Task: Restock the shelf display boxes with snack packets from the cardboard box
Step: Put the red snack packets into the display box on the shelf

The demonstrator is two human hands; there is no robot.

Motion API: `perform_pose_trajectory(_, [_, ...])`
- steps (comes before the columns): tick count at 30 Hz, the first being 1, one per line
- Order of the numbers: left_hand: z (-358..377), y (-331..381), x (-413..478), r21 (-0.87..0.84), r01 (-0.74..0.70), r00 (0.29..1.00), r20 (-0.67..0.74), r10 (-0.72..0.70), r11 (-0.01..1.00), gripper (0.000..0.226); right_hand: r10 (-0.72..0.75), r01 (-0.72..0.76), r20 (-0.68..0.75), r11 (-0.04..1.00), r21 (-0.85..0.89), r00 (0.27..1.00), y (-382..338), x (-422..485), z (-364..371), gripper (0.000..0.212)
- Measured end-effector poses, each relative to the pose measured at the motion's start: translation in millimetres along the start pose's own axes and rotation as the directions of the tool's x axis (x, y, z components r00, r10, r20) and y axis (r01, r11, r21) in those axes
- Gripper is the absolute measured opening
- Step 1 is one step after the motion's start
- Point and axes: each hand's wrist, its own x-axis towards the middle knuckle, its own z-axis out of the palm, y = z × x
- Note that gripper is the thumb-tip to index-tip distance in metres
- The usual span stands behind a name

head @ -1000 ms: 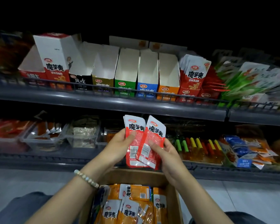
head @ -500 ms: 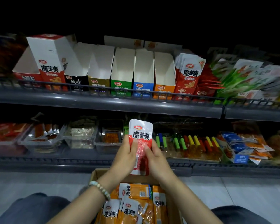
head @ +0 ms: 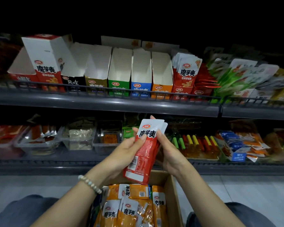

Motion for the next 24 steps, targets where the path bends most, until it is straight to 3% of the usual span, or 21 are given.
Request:
perform_pose_trajectory(7, [-2, 4, -1, 0.056, 0.091, 0.996, -0.001, -0.091, 0.994, 0.023, -0.094, 0.099, -0.064, 0.992, 0.079, 0.994, 3, 7, 3, 0.086])
perform_pose_trajectory(11, [-7, 5, -1, 0.175, 0.161, 0.986, -0.062, -0.152, 0.971, 0.08, -0.107, 0.115, -0.137, 0.992, 0.057, 0.985, 7, 10, 4, 0.069])
perform_pose_trajectory(13, [-8, 3, 0, 0.163, 0.17, 0.984, -0.087, -0.158, 0.972, 0.081, -0.112, 0.119, -0.14, 0.992, 0.039, 0.984, 7, 11, 4, 0.079])
perform_pose_trajectory(15, [-7, 4, -1, 0.098, 0.174, 0.984, -0.064, -0.168, 0.98, 0.074, -0.11, 0.116, -0.107, 0.992, 0.045, 0.988, 5, 11, 3, 0.089])
perform_pose_trajectory(17, [-10, 5, 0, -0.111, 0.178, 0.984, 0.042, -0.174, 0.978, 0.06, -0.104, 0.105, -0.018, 0.989, 0.104, 0.994, 2, 10, -3, 0.095])
perform_pose_trajectory(20, [-18, 7, 2, -0.448, 0.251, 0.958, 0.244, -0.153, 0.858, 0.064, -0.112, 0.108, 0.039, 0.99, 0.095, 0.993, 0, 10, -9, 0.092])
perform_pose_trajectory(24, [-18, 5, 4, -0.436, 0.273, 0.943, 0.3, -0.147, 0.857, 0.064, -0.138, 0.142, -0.081, 0.989, 0.036, 0.987, 3, 12, -6, 0.082])
